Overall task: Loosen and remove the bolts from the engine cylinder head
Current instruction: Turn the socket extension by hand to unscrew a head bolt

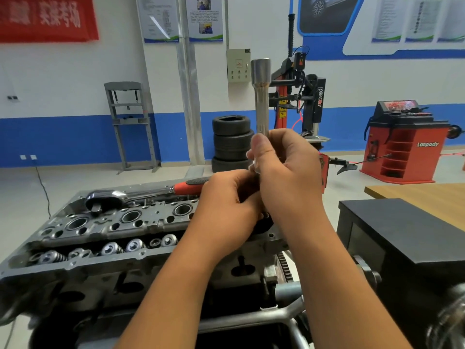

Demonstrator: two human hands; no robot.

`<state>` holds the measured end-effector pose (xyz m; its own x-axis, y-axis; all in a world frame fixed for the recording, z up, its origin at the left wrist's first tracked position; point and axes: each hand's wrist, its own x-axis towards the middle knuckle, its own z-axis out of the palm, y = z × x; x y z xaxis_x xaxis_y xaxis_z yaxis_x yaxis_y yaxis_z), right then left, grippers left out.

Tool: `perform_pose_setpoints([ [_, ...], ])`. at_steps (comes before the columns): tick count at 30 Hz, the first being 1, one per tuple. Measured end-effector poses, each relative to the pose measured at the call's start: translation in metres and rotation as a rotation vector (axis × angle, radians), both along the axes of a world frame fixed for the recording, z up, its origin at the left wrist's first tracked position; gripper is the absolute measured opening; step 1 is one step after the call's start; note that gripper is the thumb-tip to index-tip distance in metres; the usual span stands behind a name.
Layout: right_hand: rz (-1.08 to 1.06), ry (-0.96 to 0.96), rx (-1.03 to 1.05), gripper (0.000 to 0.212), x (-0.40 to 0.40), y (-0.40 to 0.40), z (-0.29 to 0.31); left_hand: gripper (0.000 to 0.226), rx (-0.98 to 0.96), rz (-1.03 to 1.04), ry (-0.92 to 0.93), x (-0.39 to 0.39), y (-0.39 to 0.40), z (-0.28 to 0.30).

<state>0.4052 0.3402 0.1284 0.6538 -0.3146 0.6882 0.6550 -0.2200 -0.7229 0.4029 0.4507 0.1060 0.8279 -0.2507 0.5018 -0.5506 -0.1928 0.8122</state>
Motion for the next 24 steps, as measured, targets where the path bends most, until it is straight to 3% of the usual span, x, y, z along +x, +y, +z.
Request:
perform_pose_setpoints([
  [5, 0.042, -0.035, 0.123, 0.021, -0.0019, 0.0010, -0.0026, 0.015, -0.016, 0.069, -0.022, 0.0001, -0.0017, -0.0007],
  [12, 0.241, 0.037, 0.122, 0.019, 0.0021, -0.0035, -0.0013, 0.009, -0.031, 0.049, 0.044, 0.0037, 0.0010, -0.0005],
  [15, 0.240, 0.019, 0.120, 0.019, -0.0001, -0.0039, -0.0021, 0.007, -0.034, 0.132, 0.009, 0.0043, 0.0002, -0.0026],
  [20, 0.189, 0.031, 0.044, 0.024, 0.0008, -0.0030, 0.0008, 0.016, -0.034, -0.001, 0.035, 0.0036, 0.0040, -0.0016],
  [24, 0.260, 0.057, 0.044, 0.019, -0.0017, -0.0079, 0.0013, 0.008, -0.056, 0.084, -0.021, 0.0065, 0.0019, -0.0038],
])
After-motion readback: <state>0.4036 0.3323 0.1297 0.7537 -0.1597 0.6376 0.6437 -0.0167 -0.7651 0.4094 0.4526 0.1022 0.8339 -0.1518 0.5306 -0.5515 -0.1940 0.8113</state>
